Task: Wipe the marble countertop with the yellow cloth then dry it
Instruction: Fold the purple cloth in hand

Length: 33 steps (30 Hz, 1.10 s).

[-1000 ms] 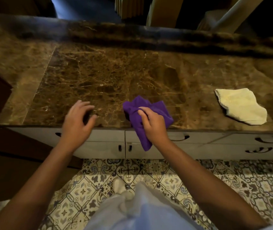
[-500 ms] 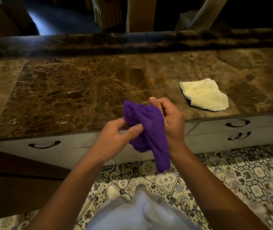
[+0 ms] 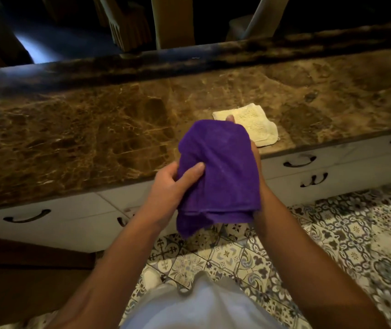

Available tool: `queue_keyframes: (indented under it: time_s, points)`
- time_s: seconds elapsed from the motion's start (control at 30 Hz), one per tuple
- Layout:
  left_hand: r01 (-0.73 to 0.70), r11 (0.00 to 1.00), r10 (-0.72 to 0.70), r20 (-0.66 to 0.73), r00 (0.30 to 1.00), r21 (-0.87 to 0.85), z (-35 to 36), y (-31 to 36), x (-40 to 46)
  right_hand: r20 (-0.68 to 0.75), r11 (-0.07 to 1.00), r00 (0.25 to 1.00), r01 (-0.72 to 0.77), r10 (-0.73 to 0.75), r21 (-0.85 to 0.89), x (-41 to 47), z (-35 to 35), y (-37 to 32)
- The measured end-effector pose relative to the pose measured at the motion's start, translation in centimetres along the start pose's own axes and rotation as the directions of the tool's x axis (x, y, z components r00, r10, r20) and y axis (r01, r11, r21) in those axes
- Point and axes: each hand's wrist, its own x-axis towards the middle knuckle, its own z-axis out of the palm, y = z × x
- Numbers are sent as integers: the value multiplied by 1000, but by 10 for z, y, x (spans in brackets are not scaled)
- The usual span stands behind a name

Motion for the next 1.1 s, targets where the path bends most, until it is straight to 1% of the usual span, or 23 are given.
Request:
queue_keyframes:
  time_s: [0.03, 0.07, 0.13, 0.2, 0.23, 0.3, 0.37, 0.47, 0.53, 0.6, 0.63, 0.67, 0.73, 0.77, 0.8, 0.83, 0.9, 0.97, 1.0, 1.03, 1.07, 1.1]
  points:
    - [-38, 999, 38, -55, 998, 8, 6, 2, 1, -37, 997, 999, -5, 8, 81, 0, -8, 3]
    - [-80, 996, 82, -89, 993, 31, 11, 4, 2, -80, 995, 997, -4, 12, 95, -1, -17, 7]
    - [-127, 990, 133, -119, 984, 55, 16, 7, 2, -160, 1000, 987, -19, 19, 5, -8, -35, 12]
    - [-122, 991, 130, -147, 980, 62, 20, 9, 3, -238, 986, 969, -103, 70, -130, -19, -51, 16]
    - [-120, 989, 132, -163, 978, 86, 21, 9, 4, -246, 971, 966, -135, 84, -196, -24, -59, 18]
    - [-120, 981, 144, -154, 977, 154, 25, 8, 7, -179, 960, 981, -124, 80, -252, -33, -70, 19]
    - [-128, 972, 151, -107, 983, 199, 27, 7, 10, -114, 953, 989, -119, 91, -278, -40, -78, 13]
    - [-110, 982, 117, -39, 992, 156, 26, 5, 18, -31, 910, 995, -103, 99, -401, -45, -76, 5]
    - [-46, 995, 48, -19, 999, 90, 20, -1, 26, -30, 933, 994, -112, 108, -342, -43, -67, -2]
    - [69, 997, -69, -16, 997, 16, 13, -10, 34, -9, 970, 994, -112, 113, -217, -40, -59, -6]
    - [98, 995, -97, -25, 995, 4, 8, -16, 37, 4, 982, 995, -97, 99, -164, -39, -54, -10]
    - [97, 995, -96, -42, 995, 30, 4, -22, 39, 9, 989, 997, -74, 76, -130, -39, -50, -12]
    - [15, 991, -1, -108, 994, 132, -6, -32, 42, 21, 992, 1000, -19, 22, -127, -39, -42, -17]
    - [-32, 986, 53, -127, 991, 166, -12, -35, 44, 23, 986, 1000, 9, -5, -168, -39, -38, -20]
    - [-49, 982, 72, -118, 990, 182, -17, -34, 45, 15, 973, 999, 35, -33, -229, -38, -35, -21]
    - [-45, 984, 58, -76, 995, 170, -21, -33, 49, 9, 953, 997, 70, -71, -296, -37, -33, -22]
    - [17, 992, -31, 113, 993, 128, -23, -32, 57, 6, 920, 991, 124, -131, -372, -35, -30, -22]
    - [63, 985, -103, 246, 964, 162, -15, -22, 57, -21, 921, 989, 127, -145, -367, -35, -30, -22]
    - [82, 987, -121, 304, 945, 138, -9, -20, 61, -35, 929, 988, 131, -152, -345, -36, -31, -22]
    - [112, 987, -146, 338, 930, 118, -6, -21, 66, -39, 938, 986, 143, -163, -316, -37, -34, -24]
    - [207, 974, -225, 361, 905, 90, 1, -19, 71, -40, 942, 983, 162, -181, -295, -39, -38, -26]
    - [218, 973, -232, 403, 885, 82, 7, -21, 74, -45, 939, 978, 180, -202, -292, -41, -43, -28]
